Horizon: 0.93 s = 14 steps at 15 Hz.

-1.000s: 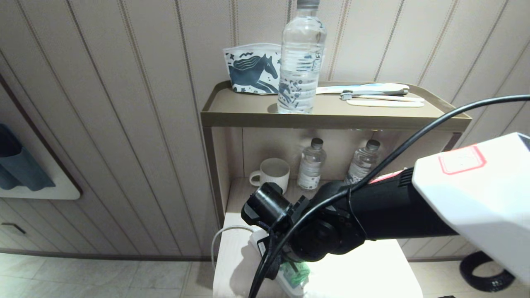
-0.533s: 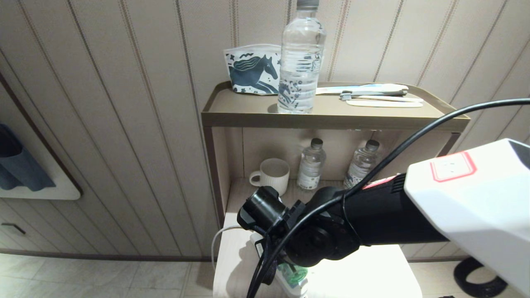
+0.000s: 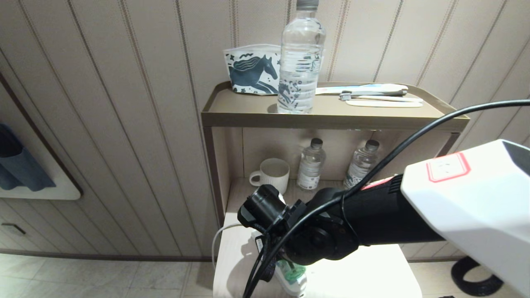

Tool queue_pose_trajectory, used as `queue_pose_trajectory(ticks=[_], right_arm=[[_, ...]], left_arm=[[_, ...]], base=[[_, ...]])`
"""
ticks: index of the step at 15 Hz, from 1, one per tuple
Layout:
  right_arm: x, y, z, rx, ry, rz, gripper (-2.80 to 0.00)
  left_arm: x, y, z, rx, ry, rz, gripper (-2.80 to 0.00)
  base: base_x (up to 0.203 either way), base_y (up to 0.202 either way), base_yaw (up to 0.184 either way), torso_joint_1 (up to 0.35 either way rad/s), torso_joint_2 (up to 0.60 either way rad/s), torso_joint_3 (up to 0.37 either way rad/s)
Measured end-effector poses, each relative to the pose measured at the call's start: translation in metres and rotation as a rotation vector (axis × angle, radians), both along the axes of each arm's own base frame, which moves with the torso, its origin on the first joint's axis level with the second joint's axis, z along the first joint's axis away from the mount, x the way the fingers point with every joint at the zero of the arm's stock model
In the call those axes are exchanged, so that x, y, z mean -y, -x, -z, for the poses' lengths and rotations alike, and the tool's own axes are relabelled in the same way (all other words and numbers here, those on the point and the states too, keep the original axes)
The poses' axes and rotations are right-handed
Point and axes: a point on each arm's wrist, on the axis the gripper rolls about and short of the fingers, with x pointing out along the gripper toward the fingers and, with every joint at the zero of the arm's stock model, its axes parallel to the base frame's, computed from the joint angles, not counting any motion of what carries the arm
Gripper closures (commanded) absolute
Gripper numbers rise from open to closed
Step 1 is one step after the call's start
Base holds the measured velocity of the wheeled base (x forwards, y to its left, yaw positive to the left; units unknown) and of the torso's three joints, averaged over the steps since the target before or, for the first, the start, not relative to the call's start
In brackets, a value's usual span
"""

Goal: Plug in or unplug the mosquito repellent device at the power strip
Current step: Insert the plug into the socket

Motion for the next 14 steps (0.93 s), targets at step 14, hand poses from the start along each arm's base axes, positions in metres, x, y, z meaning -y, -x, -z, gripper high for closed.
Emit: queue_pose_trajectory(ticks=[14], right_arm=[[0.011,0.006,0.019,-0.055,0.028,0.055,0.00]], left_arm=[[0.000,0.000,0.000,0.000,-0.001,0.001,0.00]], base=[[0.000,0.000,0.000,0.000,0.00,0.000]])
